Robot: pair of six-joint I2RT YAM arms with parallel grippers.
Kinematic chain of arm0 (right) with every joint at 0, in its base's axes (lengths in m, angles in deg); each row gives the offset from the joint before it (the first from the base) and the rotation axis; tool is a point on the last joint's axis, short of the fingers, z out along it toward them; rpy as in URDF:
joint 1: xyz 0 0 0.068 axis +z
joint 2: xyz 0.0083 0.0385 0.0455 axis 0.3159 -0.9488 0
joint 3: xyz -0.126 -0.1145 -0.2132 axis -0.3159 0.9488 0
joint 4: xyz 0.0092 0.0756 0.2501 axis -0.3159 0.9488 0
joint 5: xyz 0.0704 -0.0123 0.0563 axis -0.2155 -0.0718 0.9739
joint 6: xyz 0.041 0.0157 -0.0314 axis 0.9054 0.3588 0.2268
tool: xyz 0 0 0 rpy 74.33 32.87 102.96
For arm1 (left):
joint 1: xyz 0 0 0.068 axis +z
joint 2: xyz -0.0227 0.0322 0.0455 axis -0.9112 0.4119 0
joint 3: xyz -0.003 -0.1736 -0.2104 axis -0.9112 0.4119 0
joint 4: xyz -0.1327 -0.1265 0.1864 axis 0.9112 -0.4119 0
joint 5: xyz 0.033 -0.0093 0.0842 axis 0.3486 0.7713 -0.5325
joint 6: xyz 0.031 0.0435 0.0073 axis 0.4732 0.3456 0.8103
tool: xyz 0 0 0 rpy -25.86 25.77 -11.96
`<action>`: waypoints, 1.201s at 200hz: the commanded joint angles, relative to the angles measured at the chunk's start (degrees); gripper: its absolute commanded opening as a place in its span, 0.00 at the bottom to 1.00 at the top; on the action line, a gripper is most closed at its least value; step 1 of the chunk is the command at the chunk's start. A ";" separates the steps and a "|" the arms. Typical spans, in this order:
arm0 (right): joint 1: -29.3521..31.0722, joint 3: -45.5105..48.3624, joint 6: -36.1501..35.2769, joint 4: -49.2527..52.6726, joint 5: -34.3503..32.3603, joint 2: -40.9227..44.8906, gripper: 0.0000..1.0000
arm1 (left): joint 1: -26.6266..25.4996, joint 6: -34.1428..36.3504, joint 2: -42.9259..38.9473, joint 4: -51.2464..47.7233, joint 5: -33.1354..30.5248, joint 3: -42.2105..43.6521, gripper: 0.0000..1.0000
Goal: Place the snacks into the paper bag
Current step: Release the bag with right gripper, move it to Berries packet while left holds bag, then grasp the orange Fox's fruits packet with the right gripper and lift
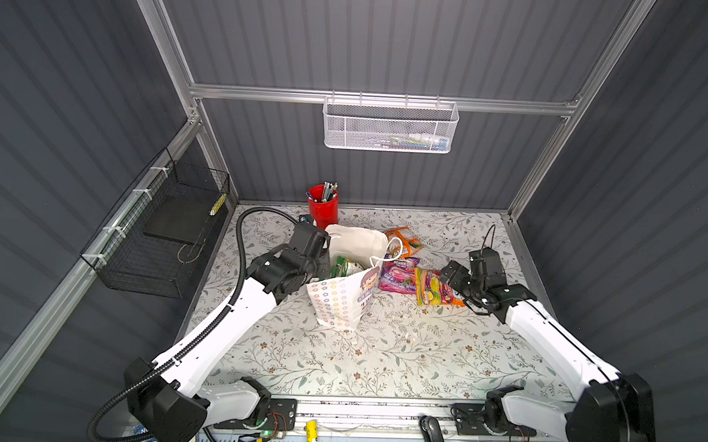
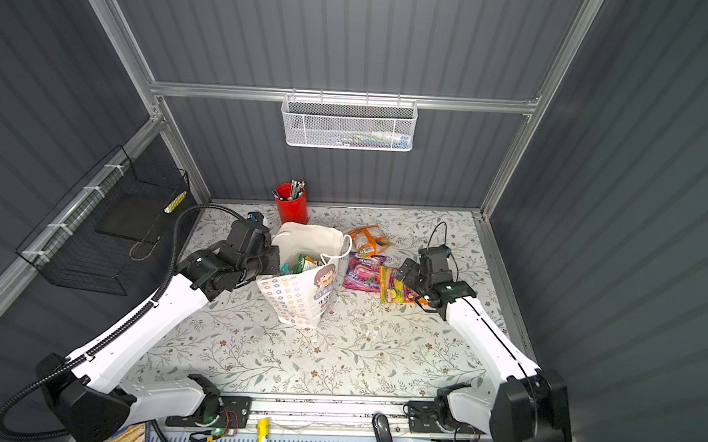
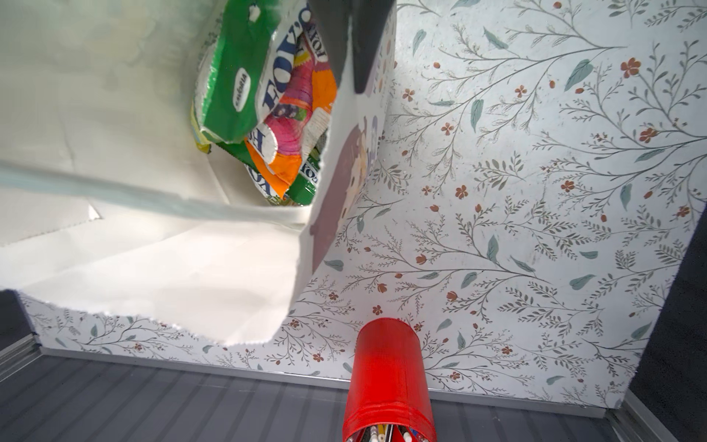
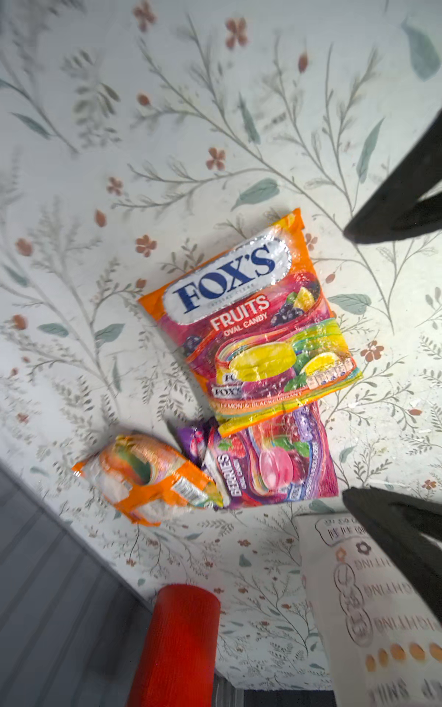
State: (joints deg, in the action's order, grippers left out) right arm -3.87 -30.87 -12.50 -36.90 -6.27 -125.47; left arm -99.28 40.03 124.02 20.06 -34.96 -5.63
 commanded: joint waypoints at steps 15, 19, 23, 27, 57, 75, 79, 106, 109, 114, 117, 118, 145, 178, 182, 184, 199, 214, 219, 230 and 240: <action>-2.67 4.58 8.28 -6.74 1.75 -3.54 0.99 | -0.06 -1.36 -2.50 2.15 3.48 0.86 0.00; -3.11 4.95 9.01 -6.85 1.98 -4.07 0.99 | -0.01 -1.40 -2.61 2.01 3.48 0.76 0.00; -3.39 5.38 9.90 -6.92 1.95 -4.56 0.99 | -0.05 -1.40 -2.61 1.83 3.41 0.71 0.00; -3.54 5.77 10.93 -7.03 1.66 -4.94 0.99 | -0.06 -1.34 -2.60 1.63 3.27 0.63 0.00; -4.62 8.29 18.12 -10.40 1.55 -8.39 0.97 | -0.06 -1.15 -3.29 2.03 3.30 0.97 0.00; -6.53 7.14 19.98 -10.68 3.12 -11.53 0.92 | -0.06 -1.08 -2.82 1.75 3.39 0.71 0.00; -6.95 6.71 20.14 -10.59 3.43 -12.23 0.91 | -0.06 -1.11 -2.77 1.77 3.38 0.71 0.00; -8.26 4.43 22.74 -8.25 2.12 -14.66 0.86 | -0.05 -0.81 -3.20 1.86 3.18 0.70 0.00; -8.30 4.24 23.15 -8.01 1.92 -14.88 0.85 | -0.06 -0.84 -3.24 1.86 3.15 0.71 0.00; -8.39 3.81 23.79 -7.33 1.41 -15.27 0.84 | -0.06 -0.73 -3.40 1.78 2.94 0.71 0.00; -8.46 3.45 24.19 -6.95 1.27 -15.57 0.83 | -0.01 -0.71 -3.42 1.77 2.81 0.69 0.00; -8.47 3.32 24.28 -6.80 1.16 -15.66 0.82 | 0.01 -0.70 -3.46 1.77 2.80 0.65 0.00; -8.73 -1.11 26.39 -3.80 1.60 -20.05 0.71 | -0.05 -0.12 -4.18 2.10 2.44 0.63 0.00; -9.44 -4.16 29.65 -3.75 4.19 -26.08 0.49 | -0.06 0.96 -5.37 2.91 3.07 0.76 0.00; -9.49 -4.27 29.92 -3.93 4.59 -26.52 0.47 | -0.06 1.05 -5.46 2.92 3.22 0.71 0.00; -9.52 -4.27 30.09 -4.04 4.68 -26.73 0.46 | -0.06 1.12 -5.57 2.92 3.27 0.71 0.00; -9.62 -3.16 30.69 -7.02 5.33 -27.39 0.36 | 0.01 1.53 -6.22 3.60 3.19 1.26 0.00; -9.62 -2.45 31.22 -9.26 6.06 -28.00 0.25 | -0.06 2.08 -6.60 3.71 1.82 1.32 0.00; -9.70 -2.43 31.27 -9.80 6.57 -28.19 0.21 | -0.06 2.23 -6.67 3.83 1.58 1.36 0.00; -9.71 -2.58 30.88 -10.36 7.60 -28.78 0.09 | -0.06 2.53 -6.92 4.06 1.41 1.41 0.00; -9.71 -2.46 30.87 -10.74 7.82 -28.86 0.01 | -0.05 2.79 -7.01 4.23 1.38 1.53 0.00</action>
State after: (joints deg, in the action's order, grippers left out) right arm -13.64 -35.04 18.20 -48.79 -0.81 -151.68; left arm -99.28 41.06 119.06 20.63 -32.38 -3.97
